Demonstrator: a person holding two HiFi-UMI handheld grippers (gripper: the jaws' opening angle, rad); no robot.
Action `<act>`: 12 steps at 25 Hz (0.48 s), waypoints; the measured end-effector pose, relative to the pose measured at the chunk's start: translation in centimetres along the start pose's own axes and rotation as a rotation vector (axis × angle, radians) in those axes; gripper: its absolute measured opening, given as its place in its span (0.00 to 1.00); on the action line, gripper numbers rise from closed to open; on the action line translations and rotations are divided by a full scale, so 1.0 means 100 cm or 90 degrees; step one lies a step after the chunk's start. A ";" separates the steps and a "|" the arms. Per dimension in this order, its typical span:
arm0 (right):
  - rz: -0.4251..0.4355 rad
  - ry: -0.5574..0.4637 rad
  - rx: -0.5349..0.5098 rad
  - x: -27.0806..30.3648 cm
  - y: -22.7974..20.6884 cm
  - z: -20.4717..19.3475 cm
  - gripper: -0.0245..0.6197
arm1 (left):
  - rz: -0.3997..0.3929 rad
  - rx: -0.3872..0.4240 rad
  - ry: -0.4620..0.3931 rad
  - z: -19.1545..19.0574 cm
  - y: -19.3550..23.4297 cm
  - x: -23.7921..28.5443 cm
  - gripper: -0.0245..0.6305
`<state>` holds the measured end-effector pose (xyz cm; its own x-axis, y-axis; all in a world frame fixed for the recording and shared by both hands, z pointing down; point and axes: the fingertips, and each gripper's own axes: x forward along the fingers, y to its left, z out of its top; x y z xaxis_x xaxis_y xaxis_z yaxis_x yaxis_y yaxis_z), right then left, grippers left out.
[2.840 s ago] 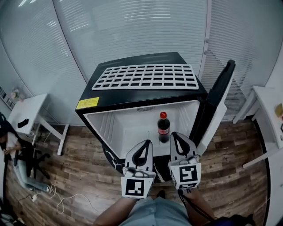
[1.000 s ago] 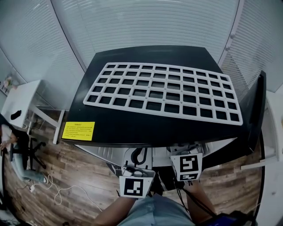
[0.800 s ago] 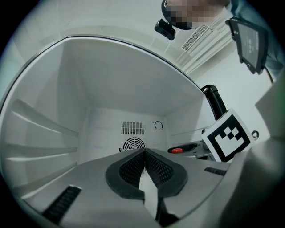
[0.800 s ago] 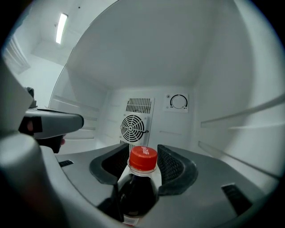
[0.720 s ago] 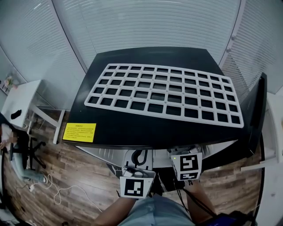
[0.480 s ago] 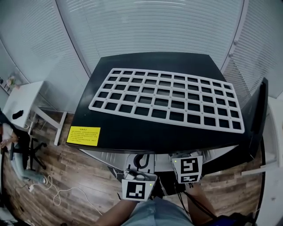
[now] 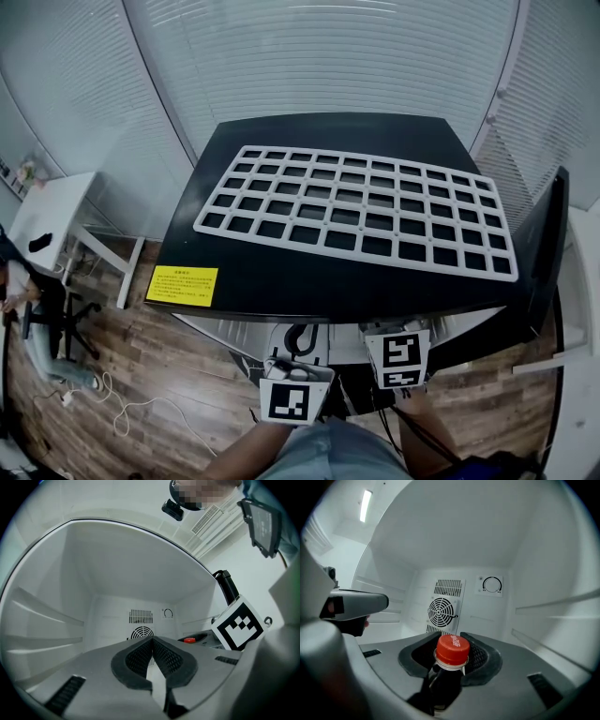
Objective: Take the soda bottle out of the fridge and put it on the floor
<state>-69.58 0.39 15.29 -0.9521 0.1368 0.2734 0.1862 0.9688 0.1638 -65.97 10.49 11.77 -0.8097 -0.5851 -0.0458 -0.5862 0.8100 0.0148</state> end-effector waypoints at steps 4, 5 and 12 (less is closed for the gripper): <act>0.003 -0.006 0.004 -0.020 -0.006 -0.004 0.23 | -0.007 0.003 -0.004 0.001 -0.020 -0.008 0.06; 0.005 -0.007 0.004 -0.023 -0.005 -0.005 0.23 | -0.008 0.003 -0.004 0.002 -0.022 -0.009 0.06; 0.011 -0.014 0.000 -0.038 -0.002 -0.010 0.21 | -0.007 0.016 -0.018 0.007 -0.030 -0.024 0.06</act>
<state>-65.76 -0.51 15.15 -0.9537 0.1583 0.2558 0.2029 0.9663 0.1586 -62.32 9.50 11.12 -0.8017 -0.5930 -0.0743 -0.5940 0.8044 -0.0108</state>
